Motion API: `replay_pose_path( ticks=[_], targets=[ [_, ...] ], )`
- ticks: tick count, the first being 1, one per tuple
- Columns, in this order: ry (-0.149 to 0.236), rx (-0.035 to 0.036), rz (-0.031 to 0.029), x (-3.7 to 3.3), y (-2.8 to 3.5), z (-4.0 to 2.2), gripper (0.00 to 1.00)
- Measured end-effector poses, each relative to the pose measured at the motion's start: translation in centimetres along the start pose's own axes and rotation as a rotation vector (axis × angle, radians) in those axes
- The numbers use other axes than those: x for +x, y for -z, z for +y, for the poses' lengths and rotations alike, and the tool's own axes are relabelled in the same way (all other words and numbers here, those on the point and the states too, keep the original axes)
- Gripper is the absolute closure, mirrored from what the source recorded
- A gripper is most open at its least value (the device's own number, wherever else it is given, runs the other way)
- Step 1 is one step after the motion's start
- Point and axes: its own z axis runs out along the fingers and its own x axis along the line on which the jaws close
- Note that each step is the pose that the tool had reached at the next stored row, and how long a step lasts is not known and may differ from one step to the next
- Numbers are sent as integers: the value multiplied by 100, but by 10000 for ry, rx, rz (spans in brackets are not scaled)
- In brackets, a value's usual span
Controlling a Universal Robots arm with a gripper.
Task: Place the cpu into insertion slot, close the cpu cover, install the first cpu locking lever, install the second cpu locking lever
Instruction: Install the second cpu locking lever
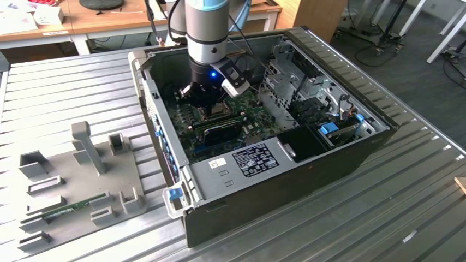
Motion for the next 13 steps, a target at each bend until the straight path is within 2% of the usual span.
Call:
replay_pose_path(
  ticks=[6, 10, 13],
  targets=[
    [-1, -3, -14, 5, -7, 0, 89],
    [3, -3, -62, 32, -20, -3, 89],
    [6, -5, -120, 63, -29, -5, 89]
  ],
)
